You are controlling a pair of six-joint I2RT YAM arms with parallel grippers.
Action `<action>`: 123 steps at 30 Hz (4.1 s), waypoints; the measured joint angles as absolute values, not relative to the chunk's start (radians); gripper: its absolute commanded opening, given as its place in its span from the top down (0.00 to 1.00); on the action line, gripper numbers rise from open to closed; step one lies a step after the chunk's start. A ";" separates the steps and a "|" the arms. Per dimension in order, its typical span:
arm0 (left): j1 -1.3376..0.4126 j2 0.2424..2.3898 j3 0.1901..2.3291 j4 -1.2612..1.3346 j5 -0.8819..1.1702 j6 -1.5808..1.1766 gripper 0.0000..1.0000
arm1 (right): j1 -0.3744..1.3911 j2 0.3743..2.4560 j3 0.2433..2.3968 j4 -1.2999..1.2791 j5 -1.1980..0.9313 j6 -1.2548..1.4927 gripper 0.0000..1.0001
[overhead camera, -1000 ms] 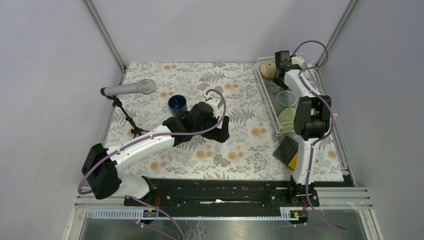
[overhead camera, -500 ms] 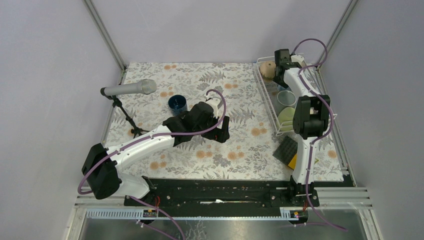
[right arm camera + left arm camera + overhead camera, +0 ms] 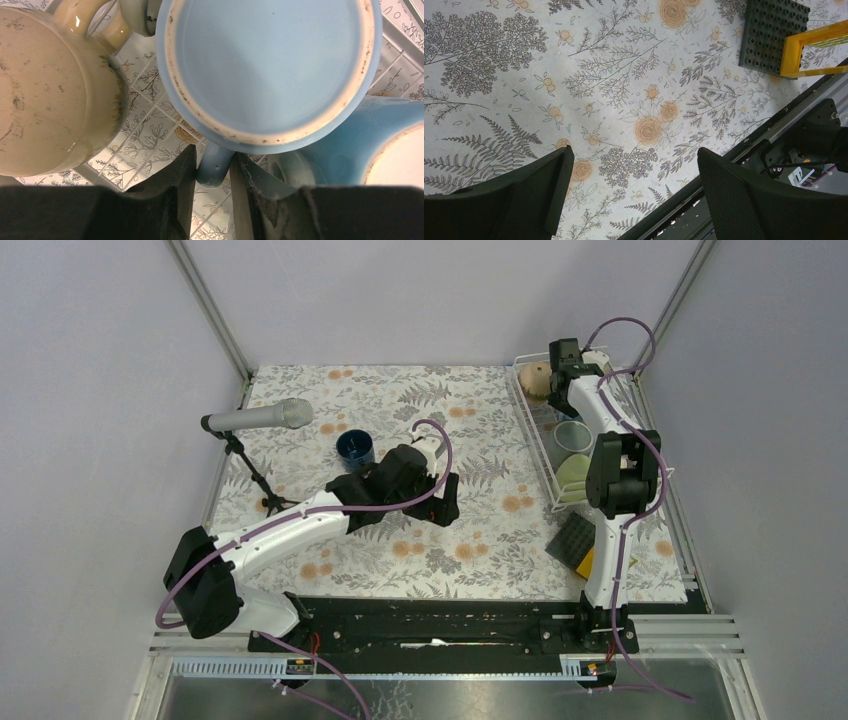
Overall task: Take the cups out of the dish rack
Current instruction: Unload the cup from the dish rack, then place the cup at the center of the board.
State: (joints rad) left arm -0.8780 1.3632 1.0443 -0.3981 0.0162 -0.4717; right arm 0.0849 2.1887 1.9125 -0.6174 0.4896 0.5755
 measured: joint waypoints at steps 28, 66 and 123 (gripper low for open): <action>-0.878 1.363 1.041 -0.394 0.016 -0.472 0.01 | 0.085 2.039 1.850 -0.604 0.506 0.557 1.00; -0.878 1.365 1.041 -0.394 0.015 -0.472 0.01 | 0.085 2.015 1.850 -0.521 0.450 0.485 1.00; -0.878 1.372 1.040 -0.393 0.015 -0.480 0.01 | 0.087 1.987 1.725 -0.470 0.371 0.476 0.67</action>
State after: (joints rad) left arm -0.8780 1.3720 1.0401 -0.3935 0.0151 -0.4801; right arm 0.0872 1.9873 1.7248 -0.4702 0.3710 0.4759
